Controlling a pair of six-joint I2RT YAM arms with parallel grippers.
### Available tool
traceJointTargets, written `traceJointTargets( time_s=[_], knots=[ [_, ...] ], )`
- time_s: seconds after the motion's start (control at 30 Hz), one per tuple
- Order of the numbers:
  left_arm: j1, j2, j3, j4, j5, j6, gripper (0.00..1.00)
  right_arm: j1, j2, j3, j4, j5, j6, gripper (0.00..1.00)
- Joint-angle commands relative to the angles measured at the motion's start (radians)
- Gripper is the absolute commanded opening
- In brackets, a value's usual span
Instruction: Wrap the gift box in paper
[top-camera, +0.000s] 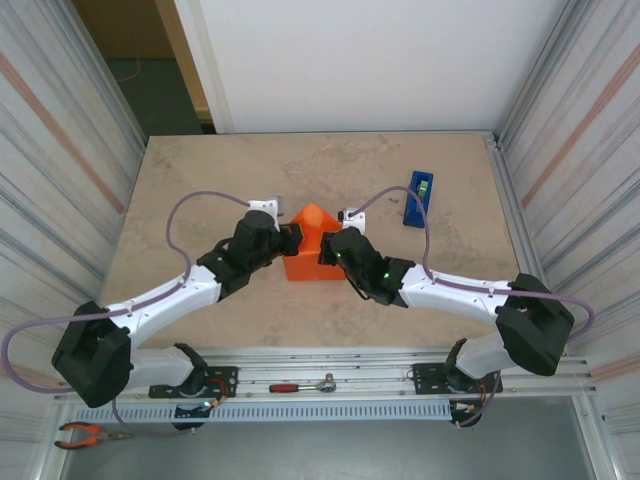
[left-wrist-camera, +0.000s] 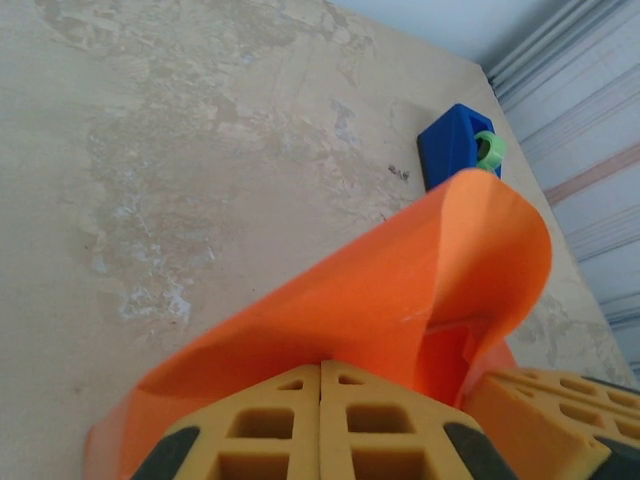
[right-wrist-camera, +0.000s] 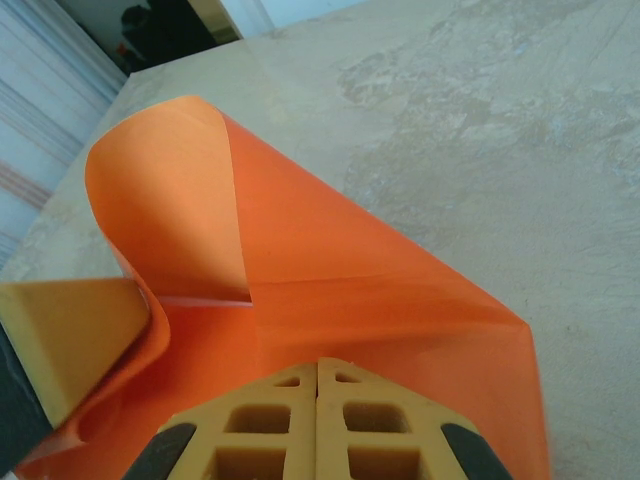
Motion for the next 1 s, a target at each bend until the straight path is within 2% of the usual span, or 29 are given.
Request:
traceJointTargets(
  time_s=[0.0,0.23,0.37,0.7,0.97],
  knots=[
    [-0.038,0.026,0.023,-0.042,-0.074,-0.013,0.05,0.037,0.084,-0.065,-0.254,-0.157,0.065,0.0],
    [-0.101,0.097,0.033,-0.063,-0.158,-0.06,0.05,0.036,0.058,-0.053,-0.264,-0.186,0.075,0.0],
    [-0.116,0.126,0.035,-0.071,-0.185,-0.071,0.05,0.008,0.02,-0.013,-0.27,-0.266,0.073,0.0],
    [-0.118,0.146,0.029,-0.077,-0.192,-0.059,0.04,-0.144,-0.048,0.136,-0.285,-0.487,0.01,0.0],
    [-0.118,0.145,0.027,-0.072,-0.188,-0.055,0.02,-0.232,-0.113,0.137,-0.293,-0.539,-0.006,0.0]
  ],
)
